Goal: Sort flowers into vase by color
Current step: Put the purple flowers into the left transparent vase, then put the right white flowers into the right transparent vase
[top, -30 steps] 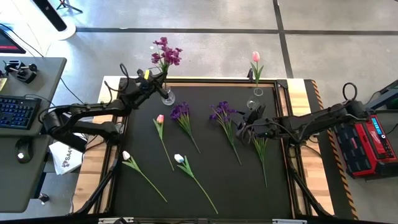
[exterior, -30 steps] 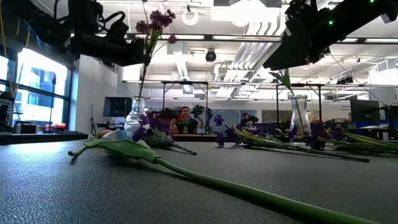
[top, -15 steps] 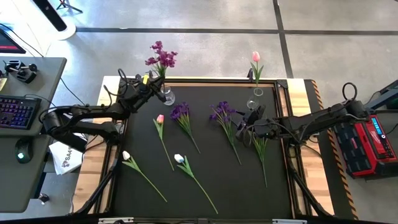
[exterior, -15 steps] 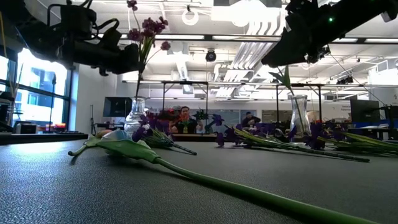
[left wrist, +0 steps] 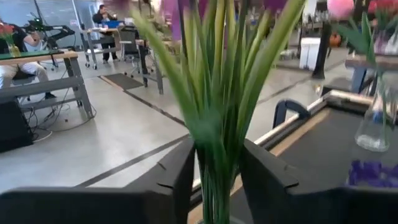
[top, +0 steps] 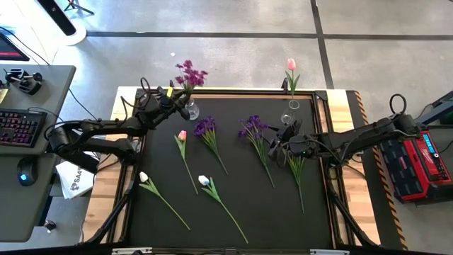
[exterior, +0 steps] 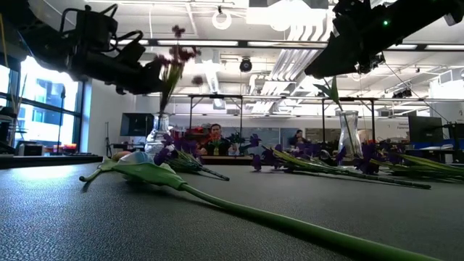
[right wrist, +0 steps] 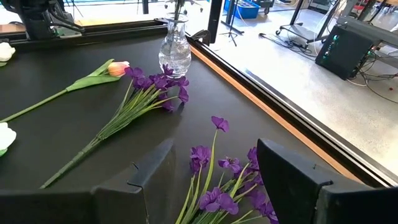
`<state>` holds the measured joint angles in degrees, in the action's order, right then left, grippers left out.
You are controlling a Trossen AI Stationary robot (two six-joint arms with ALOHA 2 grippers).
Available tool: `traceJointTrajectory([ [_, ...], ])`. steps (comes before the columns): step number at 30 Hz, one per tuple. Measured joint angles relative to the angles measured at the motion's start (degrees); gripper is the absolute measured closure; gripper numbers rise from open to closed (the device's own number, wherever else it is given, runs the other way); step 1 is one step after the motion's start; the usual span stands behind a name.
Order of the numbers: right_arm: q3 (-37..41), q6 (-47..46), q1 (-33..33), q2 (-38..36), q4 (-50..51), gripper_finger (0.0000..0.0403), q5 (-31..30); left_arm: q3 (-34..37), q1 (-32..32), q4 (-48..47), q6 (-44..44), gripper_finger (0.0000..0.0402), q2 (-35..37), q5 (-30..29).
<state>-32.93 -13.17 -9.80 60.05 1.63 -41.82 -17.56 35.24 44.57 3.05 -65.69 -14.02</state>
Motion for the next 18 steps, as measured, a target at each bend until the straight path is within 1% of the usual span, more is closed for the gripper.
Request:
traceJointTrajectory([
  [6,0.00,0.00,0.00,0.00,0.05,0.0194,0.00,0.00,0.00,-3.34,1.07,0.0222,0.10,0.00],
  [11,0.00,0.00,0.00,0.00,0.09,0.0194,0.00,-0.05,-0.02,-5.18,3.14,0.0198,0.79,-0.07],
  [14,0.00,0.06,0.04,0.00,0.09,0.0194,0.00,-1.20,-0.04,-10.41,3.78,0.0194,2.55,-0.69],
  [18,0.00,0.15,0.07,-0.02,0.11,0.0194,0.00,-4.03,-0.07,-20.99,3.64,0.0193,6.29,-2.25],
])
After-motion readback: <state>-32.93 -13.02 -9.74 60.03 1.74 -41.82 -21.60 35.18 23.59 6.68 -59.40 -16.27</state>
